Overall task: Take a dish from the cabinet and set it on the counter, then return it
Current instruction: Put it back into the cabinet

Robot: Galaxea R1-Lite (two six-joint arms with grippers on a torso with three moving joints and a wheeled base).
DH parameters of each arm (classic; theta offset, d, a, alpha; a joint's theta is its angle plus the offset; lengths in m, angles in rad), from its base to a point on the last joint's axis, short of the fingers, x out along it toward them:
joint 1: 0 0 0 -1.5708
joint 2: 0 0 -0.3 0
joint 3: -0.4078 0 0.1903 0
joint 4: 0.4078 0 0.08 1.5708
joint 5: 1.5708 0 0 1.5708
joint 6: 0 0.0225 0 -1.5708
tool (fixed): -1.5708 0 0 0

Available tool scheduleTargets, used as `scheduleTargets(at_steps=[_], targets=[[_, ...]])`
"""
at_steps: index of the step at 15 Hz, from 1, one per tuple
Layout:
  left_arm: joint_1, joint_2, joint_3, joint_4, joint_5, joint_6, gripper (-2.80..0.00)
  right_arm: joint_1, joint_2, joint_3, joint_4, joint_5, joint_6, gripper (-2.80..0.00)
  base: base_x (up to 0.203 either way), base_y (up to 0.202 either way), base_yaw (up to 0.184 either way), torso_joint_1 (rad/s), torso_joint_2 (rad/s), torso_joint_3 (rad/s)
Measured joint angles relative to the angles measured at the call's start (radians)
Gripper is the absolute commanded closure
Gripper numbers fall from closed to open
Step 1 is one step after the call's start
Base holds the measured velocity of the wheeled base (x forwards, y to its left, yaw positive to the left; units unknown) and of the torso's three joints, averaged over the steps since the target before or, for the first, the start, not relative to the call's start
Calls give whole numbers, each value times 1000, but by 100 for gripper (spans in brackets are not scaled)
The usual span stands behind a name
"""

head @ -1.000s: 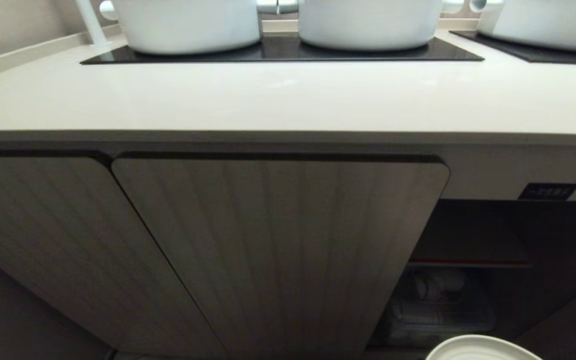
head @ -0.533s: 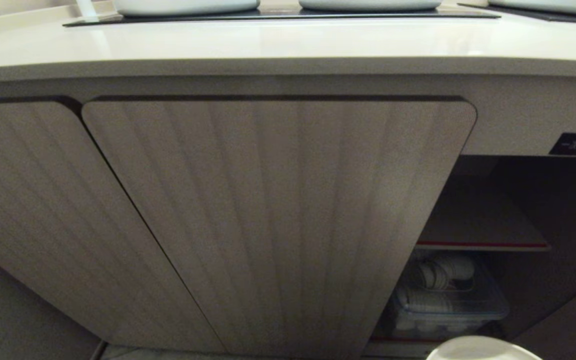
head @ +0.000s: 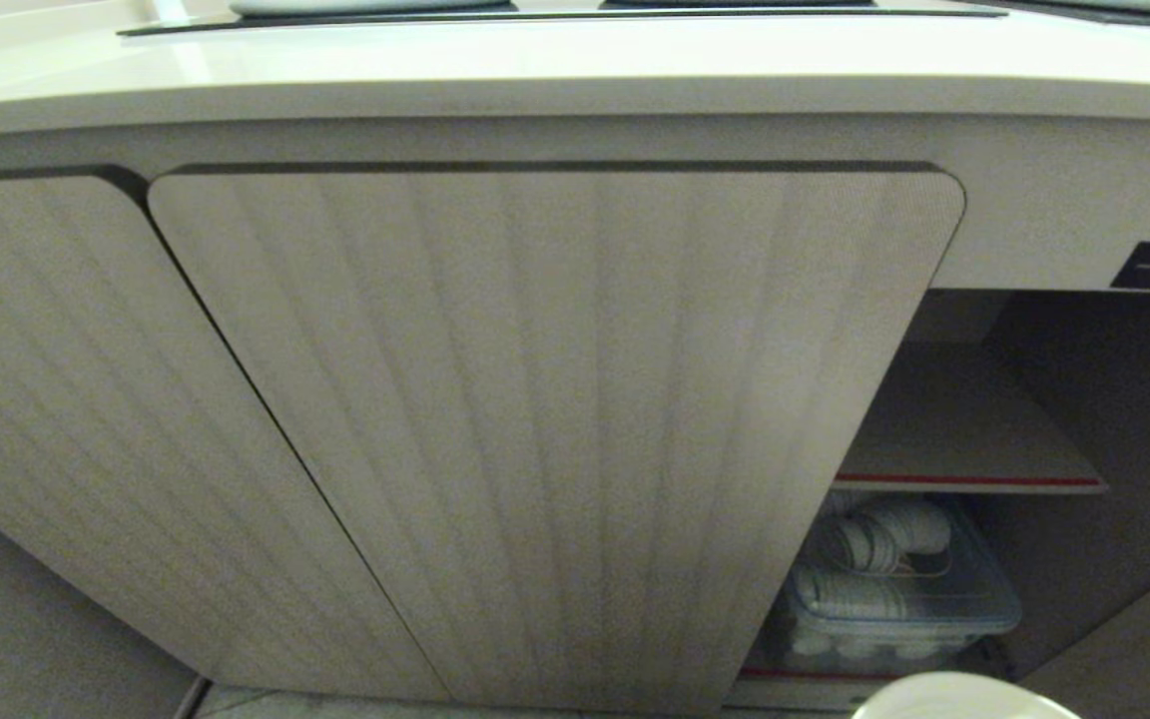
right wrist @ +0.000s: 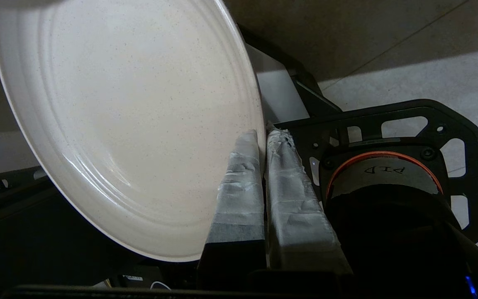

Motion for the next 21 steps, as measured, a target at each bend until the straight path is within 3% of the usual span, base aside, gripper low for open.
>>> scheduleTargets(at_steps=[15, 21], targets=[[0, 0, 0, 0, 0, 0, 0, -9, 0, 0, -5, -11, 1, 0, 0, 0, 0, 0, 0, 0], [0, 0, 0, 0, 0, 0, 0, -10, 3, 1, -9, -20, 45, 0, 0, 0, 0, 0, 0, 0]])
